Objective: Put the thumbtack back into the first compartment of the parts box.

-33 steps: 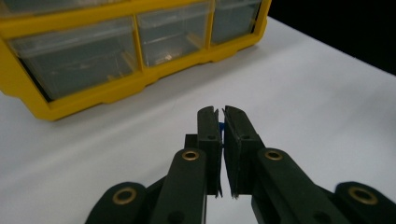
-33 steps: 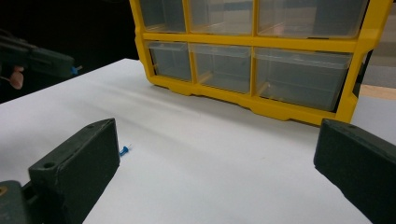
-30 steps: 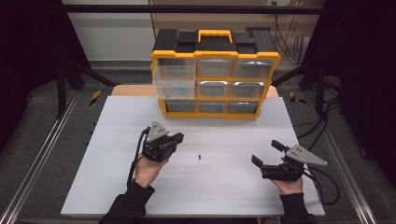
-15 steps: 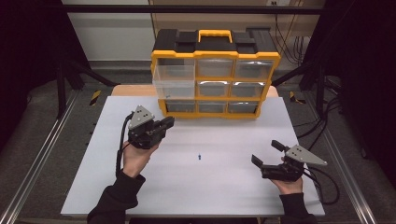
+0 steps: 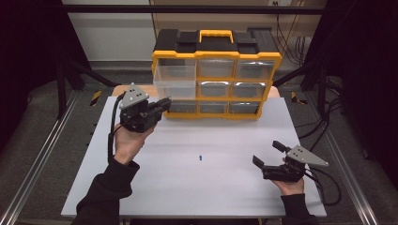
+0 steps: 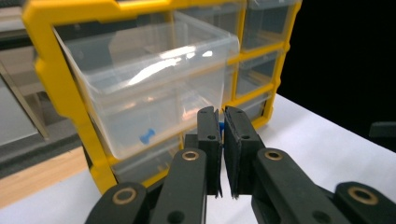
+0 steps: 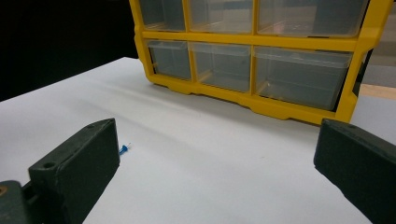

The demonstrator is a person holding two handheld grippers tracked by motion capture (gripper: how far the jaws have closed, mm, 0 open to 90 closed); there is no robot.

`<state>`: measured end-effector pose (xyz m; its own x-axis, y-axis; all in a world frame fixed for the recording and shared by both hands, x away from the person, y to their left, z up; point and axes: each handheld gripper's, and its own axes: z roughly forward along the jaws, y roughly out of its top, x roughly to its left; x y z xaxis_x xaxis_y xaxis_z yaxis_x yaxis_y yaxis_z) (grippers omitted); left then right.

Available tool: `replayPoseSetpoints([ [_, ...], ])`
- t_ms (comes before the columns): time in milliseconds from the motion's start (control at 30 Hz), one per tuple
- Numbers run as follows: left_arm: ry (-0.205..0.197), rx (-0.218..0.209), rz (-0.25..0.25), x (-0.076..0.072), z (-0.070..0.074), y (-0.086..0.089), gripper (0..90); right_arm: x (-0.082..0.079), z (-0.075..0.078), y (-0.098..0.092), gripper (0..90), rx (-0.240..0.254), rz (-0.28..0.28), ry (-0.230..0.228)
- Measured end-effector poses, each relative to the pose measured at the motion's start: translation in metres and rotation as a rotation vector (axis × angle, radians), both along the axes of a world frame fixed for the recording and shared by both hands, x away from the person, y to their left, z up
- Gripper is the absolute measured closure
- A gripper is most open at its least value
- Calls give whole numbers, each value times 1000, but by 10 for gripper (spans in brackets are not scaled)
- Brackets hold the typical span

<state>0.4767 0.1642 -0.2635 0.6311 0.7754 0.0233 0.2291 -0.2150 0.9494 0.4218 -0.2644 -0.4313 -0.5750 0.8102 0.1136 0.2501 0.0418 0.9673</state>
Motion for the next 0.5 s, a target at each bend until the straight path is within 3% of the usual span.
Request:
replayPoseSetpoints([
  [500, -37, 31, 24, 13, 41, -5, 846, 0, 0, 0, 13, 3, -3, 0],
])
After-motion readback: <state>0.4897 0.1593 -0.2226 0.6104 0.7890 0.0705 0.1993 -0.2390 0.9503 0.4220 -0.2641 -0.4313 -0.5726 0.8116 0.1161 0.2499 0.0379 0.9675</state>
